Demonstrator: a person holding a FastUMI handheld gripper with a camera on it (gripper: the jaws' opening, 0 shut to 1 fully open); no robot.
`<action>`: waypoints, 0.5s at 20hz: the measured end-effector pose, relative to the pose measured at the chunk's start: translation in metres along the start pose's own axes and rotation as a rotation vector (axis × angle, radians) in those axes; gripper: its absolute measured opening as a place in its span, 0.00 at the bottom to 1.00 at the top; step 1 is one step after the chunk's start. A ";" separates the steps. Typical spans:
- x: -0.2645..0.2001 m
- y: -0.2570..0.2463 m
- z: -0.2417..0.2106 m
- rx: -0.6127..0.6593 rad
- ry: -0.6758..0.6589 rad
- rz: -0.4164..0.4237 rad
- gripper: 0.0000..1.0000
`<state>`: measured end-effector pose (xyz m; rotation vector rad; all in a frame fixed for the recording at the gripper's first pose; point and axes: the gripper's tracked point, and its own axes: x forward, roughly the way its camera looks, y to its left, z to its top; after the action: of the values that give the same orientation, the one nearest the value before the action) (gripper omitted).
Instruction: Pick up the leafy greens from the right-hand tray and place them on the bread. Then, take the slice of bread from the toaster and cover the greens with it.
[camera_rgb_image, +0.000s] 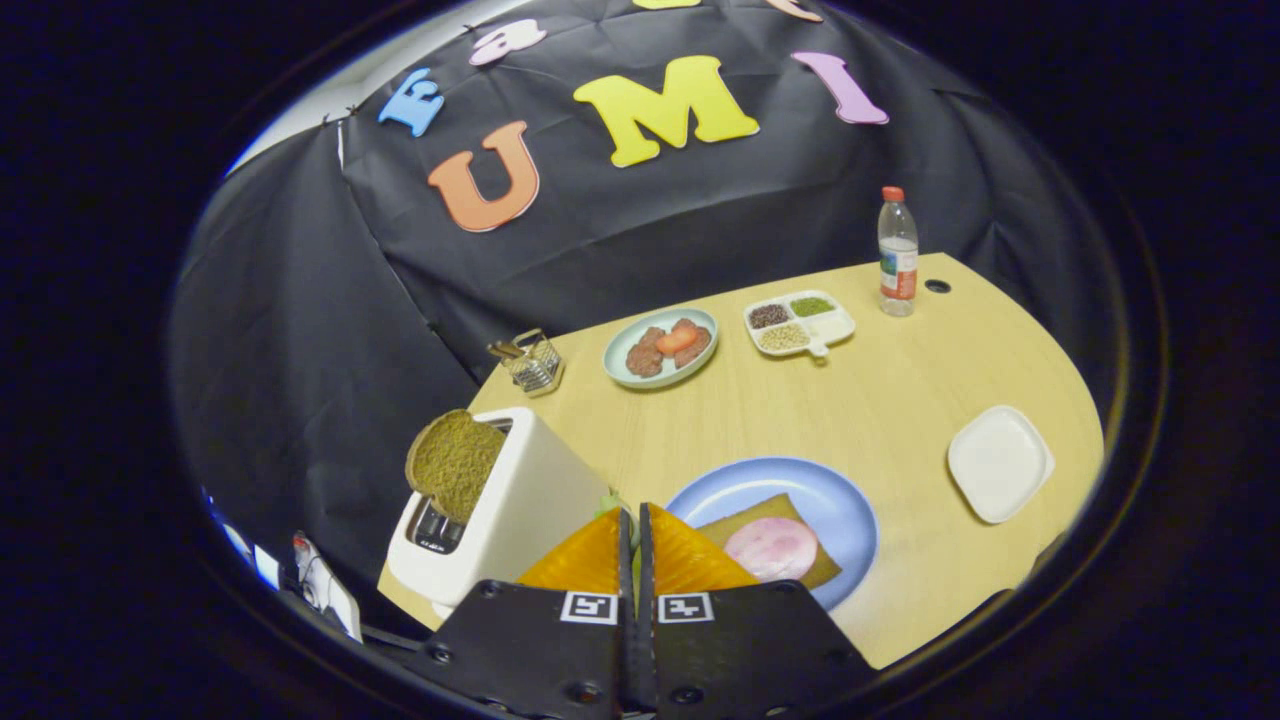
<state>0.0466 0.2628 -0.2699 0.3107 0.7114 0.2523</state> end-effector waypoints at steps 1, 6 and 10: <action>0.005 -0.005 -0.003 -0.002 0.009 -0.007 0.00; 0.014 -0.033 -0.002 -0.065 -0.010 -0.068 0.00; 0.017 -0.057 0.000 -0.103 -0.011 -0.110 0.00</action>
<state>0.0659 0.2162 -0.3012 0.1736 0.7002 0.1818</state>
